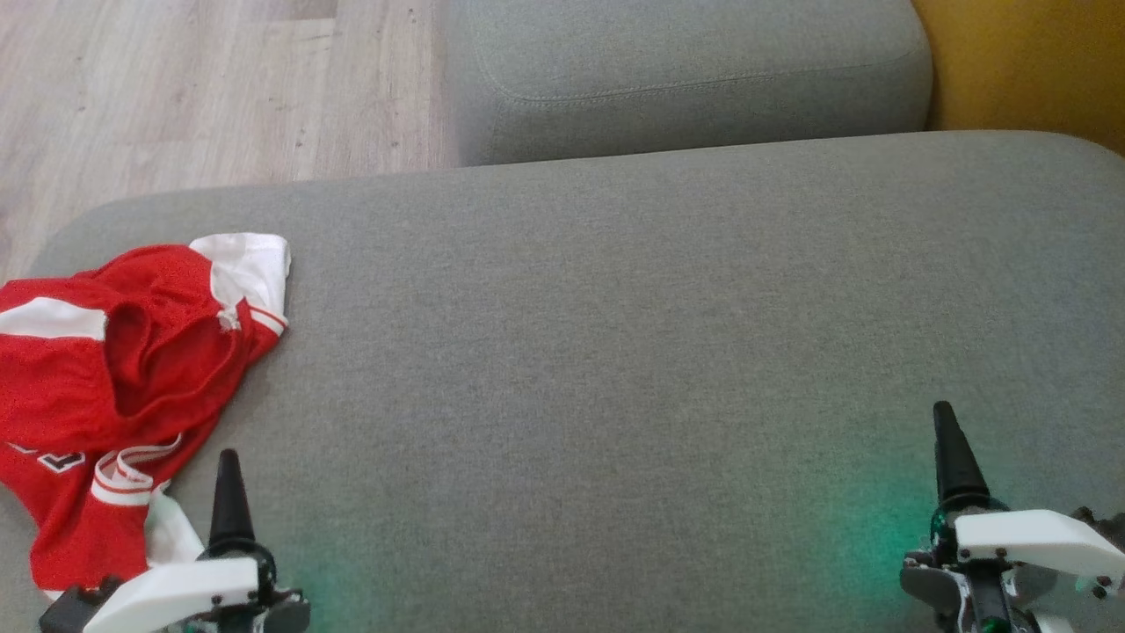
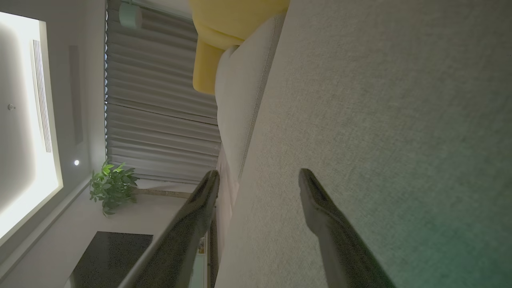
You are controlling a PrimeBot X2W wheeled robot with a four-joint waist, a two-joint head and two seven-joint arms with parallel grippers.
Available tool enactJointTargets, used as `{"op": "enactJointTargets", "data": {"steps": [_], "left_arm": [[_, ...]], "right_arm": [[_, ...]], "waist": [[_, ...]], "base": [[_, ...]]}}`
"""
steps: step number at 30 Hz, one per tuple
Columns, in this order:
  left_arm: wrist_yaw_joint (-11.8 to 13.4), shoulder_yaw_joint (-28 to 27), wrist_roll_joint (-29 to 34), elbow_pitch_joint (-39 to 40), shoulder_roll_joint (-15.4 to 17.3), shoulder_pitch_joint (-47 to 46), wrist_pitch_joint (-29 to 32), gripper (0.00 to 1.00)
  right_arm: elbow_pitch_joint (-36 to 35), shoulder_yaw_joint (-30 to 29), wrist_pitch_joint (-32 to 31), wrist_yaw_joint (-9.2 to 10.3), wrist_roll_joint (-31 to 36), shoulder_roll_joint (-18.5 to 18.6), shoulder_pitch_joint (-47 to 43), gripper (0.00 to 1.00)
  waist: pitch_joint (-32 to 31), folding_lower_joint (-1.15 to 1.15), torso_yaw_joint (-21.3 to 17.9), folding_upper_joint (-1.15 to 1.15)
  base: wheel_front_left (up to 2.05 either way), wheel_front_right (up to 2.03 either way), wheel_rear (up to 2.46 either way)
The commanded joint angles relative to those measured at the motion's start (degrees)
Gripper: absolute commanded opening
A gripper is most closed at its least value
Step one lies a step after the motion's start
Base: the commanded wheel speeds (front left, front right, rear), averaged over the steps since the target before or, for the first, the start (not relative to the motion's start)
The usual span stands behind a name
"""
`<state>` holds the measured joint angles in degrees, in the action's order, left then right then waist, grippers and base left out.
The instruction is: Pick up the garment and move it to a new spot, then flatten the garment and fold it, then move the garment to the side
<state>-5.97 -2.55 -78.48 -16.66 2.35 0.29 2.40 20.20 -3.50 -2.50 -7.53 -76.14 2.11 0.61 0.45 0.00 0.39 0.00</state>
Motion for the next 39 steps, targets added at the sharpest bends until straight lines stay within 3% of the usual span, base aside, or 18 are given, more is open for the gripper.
{"op": "enactJointTargets", "data": {"steps": [1, 39], "left_arm": [[0.2, 0.2, 2.4, 2.5, 0.3, -2.5, -0.8, 1.0], [2.6, 3.4, 28.0, 6.9, 0.4, -1.4, -7.2, 1.0]], "right_arm": [[-2.3, 0.9, 0.8, 0.01, 2.6, 0.3, 2.7, 1.0], [-4.1, 7.3, 7.2, 0.02, 29.8, 0.5, 3.1, 1.0]], "waist": [[-0.1, 0.0, 0.1, 0.0], [-1.9, 0.0, 1.1, 0.0]], "base": [[0.0, 0.0, 0.0], [0.0, 0.0, 0.0]]}}
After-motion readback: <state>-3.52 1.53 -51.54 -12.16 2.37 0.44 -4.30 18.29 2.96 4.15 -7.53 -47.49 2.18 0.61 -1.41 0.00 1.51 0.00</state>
